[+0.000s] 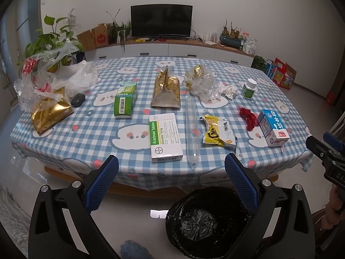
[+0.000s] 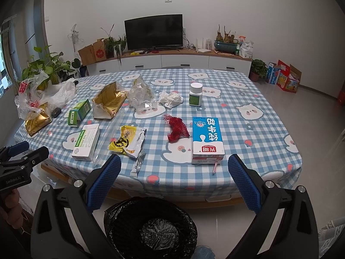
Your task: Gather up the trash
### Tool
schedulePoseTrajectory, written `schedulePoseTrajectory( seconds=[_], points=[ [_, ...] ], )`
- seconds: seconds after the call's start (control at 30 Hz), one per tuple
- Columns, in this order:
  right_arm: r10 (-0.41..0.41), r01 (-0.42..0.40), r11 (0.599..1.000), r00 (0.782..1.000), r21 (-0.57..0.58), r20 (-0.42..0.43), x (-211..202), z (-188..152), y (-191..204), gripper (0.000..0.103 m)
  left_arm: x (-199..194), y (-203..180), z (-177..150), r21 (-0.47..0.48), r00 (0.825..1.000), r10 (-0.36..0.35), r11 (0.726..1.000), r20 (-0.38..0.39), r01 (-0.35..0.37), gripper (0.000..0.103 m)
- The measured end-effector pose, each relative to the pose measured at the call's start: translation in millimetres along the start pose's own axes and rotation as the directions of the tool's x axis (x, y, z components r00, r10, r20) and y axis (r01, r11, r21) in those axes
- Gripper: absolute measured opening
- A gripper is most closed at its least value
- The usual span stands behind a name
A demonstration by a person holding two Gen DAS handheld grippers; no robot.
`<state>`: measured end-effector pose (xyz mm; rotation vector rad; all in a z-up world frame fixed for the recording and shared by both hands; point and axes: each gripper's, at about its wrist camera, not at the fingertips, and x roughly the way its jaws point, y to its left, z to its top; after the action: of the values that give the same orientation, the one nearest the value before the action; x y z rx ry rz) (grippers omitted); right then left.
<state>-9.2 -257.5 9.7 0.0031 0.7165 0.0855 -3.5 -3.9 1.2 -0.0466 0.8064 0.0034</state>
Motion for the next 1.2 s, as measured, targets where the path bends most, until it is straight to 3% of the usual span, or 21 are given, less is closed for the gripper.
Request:
schedulePoseTrajectory(
  seconds=[0.67, 0.9, 1.2],
  points=[
    [0.002, -0.002, 1.0, 1.0, -0.024, 0.002, 5.8, 7.6, 7.1, 0.095, 5.0, -2.4, 3.8, 0.005, 1.0, 0.006, 1.0, -0.016, -0.006, 0.096],
    [-0.005, 0.004, 0.998, 1.0, -0.063, -0.022, 39.2, 34.2, 16.6, 0.095, 41.6, -0.9, 30.4, 0.016, 0.998, 0.026, 1.0, -0.064, -0.025, 0.096],
    [0.003, -0.015, 0.993, 0.995, -0.115, -0.096, 100.4, 66.1, 28.6, 0.085, 95.1, 8.1, 62.9, 0.008, 0.988, 0.055, 0.998, -0.145, -0.055, 0.095]
  ],
)
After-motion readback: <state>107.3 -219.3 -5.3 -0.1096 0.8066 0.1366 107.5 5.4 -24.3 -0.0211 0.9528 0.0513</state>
